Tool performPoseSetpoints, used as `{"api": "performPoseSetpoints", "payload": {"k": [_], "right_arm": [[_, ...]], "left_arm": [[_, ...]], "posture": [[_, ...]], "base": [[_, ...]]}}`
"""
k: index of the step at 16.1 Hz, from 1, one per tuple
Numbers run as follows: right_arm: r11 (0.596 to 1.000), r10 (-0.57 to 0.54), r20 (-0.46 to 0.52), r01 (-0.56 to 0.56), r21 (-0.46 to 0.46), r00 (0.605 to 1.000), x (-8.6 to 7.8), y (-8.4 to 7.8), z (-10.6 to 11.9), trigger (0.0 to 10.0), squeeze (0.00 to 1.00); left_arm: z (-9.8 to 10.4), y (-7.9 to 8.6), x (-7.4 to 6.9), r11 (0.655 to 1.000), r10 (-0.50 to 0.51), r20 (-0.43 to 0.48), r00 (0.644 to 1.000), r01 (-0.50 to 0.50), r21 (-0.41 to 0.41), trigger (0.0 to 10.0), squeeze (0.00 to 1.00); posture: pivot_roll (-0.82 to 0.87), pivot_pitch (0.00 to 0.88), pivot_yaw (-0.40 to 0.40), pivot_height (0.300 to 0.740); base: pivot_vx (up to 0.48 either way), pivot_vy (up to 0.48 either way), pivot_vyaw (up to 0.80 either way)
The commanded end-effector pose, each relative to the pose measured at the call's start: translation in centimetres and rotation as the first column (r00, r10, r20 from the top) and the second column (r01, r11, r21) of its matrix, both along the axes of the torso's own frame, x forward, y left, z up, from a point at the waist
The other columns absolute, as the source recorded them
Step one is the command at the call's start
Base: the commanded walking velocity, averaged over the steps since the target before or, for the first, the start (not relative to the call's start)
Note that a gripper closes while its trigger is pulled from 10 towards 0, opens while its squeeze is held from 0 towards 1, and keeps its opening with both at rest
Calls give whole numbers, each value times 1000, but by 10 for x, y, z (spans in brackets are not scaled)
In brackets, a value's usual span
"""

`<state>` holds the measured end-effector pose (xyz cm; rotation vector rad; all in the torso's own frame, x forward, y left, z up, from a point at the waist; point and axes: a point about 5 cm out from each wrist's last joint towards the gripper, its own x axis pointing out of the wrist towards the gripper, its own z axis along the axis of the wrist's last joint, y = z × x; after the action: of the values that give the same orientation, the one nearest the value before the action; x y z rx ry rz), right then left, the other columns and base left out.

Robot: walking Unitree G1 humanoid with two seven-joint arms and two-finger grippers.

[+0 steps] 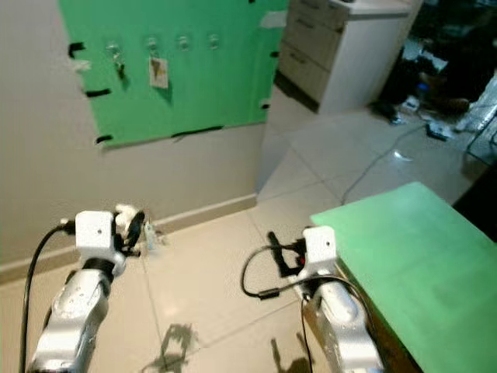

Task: Hang keys on a hook

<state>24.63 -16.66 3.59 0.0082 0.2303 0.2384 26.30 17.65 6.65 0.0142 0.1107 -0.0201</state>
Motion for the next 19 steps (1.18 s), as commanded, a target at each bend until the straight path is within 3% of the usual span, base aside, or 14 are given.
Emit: {"api": "performPoseSetpoints", "payload": {"k": [1,6,10,14,17,19], "right_arm": [[1000,11,24,-11,-3,1000,3,2,4,10000,0],[999,-3,42,1,44,999,4,3,6,10000,0],[969,-184,69,170,179,980,4,-12,8,10000,39],[965,-215,49,204,167,975,2,-18,2,10000,39],[963,-245,42,238,129,969,4,-26,-5,10000,0],[992,-116,101,111,54,988,21,-18,13,10000,0]], "left_arm": [[3,3,1,1000,15,-1,1000,-15,-10,10000,0],[-1,10,-8,999,28,-26,999,-28,20,10000,0],[-2,15,-6,998,2,-22,1000,0,70,10000,0],[-6,18,-2,991,-38,-46,998,44,125,10000,0],[0,19,15,986,-74,-27,997,78,147,10000,0],[30,27,40,973,-108,25,994,100,207,10000,0]], "posture": [[45,0,-31,740],[54,0,-38,740],[59,0,-29,740],[52,0,-6,740],[40,0,19,740],[37,0,25,740]], "base": [[454,0,619],[455,0,585],[459,0,592],[420,0,600],[0,0,237],[0,0,0]]}}
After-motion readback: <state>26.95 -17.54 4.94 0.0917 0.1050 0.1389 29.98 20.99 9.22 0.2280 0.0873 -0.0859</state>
